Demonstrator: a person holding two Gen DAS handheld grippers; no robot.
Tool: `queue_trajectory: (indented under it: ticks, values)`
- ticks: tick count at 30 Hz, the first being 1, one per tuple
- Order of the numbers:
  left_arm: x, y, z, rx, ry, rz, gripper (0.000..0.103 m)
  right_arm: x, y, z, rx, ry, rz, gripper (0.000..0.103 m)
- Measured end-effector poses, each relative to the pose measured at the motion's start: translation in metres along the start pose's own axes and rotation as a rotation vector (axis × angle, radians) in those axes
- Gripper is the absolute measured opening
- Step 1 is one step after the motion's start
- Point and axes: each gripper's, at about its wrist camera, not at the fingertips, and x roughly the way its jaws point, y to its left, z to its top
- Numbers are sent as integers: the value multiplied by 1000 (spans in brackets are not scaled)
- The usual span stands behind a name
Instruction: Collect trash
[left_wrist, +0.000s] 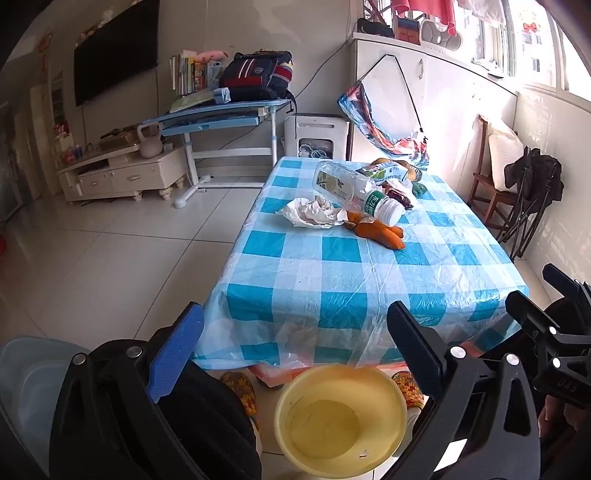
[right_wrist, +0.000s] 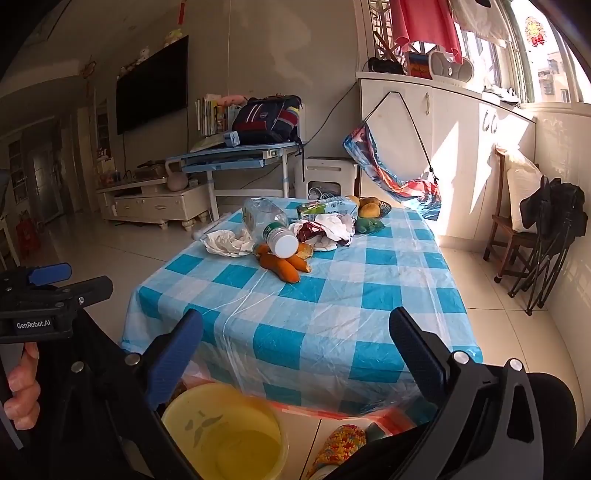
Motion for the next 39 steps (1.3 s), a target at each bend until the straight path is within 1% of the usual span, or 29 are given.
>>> queue_trajectory:
  ticks: [3, 6, 14, 15, 22, 23, 39]
  values:
    - [1, 2, 1, -11, 3, 1, 96, -1, 1, 0, -1, 1, 0, 97]
    - [-6, 6, 4, -25, 7, -2, 96, -1, 2, 1, 1, 0, -1, 97]
    - [4, 8, 0, -50, 13, -8, 96, -2, -1, 0, -2, -1, 3, 97]
    - [3, 9, 0, -59, -9, -17, 96, -2, -2, 0, -2, 0, 4, 97]
    - [4, 12, 0, -56, -19, -15, 96, -1, -1, 0, -4, 1, 2, 97]
    - [4, 9, 0, -61, 19, -17, 96, -1, -1, 0, -4, 2, 3, 97]
    - [4, 9, 0, -59, 28, -17, 96, -5, -4, 2, -4, 6, 4, 97]
